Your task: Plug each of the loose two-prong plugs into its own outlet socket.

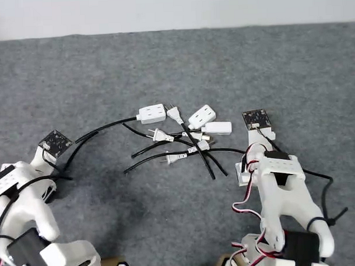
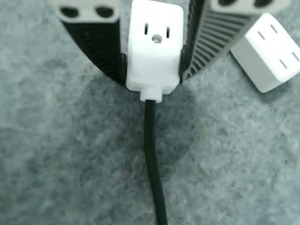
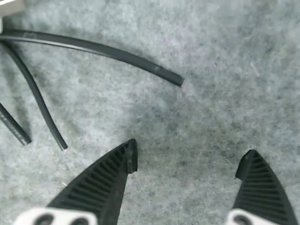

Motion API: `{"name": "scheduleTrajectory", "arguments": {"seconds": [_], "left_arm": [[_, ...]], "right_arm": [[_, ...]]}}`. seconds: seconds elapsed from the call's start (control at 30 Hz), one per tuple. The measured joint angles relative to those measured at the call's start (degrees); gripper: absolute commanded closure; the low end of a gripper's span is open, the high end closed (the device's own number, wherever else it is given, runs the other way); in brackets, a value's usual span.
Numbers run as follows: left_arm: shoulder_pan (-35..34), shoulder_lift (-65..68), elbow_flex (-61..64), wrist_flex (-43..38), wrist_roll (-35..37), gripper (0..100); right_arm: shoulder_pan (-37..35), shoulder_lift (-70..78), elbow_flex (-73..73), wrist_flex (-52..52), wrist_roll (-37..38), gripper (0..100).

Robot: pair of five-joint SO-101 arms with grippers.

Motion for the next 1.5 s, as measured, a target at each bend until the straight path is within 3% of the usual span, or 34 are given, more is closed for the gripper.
{"name": "scheduleTrajectory", "arguments": {"seconds": [0.37, 0.53, 0.6, 0.83, 0.93, 1.07, 1.2, 1.33, 1.5], "left_arm": [[-8.88, -8.88, 0.09, -0.26, -0.53, 97], [-9.85, -9.58, 0.09, -0.26, -0.53, 72], [-9.85, -9.58, 0.09, 0.35, -0.53, 67], [-9.85, -10.11, -3.96, 0.88, -0.18, 69], [-8.44, -10.11, -8.79, 1.85, 4.22, 69], [-2.90, -10.11, -15.30, 7.74, 10.37, 69], [8.88, -10.11, -18.11, 10.37, 21.63, 69], [23.38, -10.11, -18.46, 4.57, 32.79, 69], [36.92, -6.86, -20.57, -0.88, 35.87, 69]], "right_arm": [[0.00, 0.00, 0.00, 0.00, 0.00, 66.0], [0.00, 0.00, 0.00, 0.00, 0.00, 66.0], [0.00, 0.00, 0.00, 0.00, 0.00, 66.0], [0.00, 0.00, 0.00, 0.00, 0.00, 66.0], [0.00, 0.00, 0.00, 0.00, 0.00, 66.0], [0.00, 0.00, 0.00, 0.00, 0.00, 66.0], [0.00, 0.00, 0.00, 0.00, 0.00, 66.0], [0.00, 0.00, 0.00, 0.00, 0.00, 66.0], [0.00, 0.00, 0.00, 0.00, 0.00, 66.0]]}}
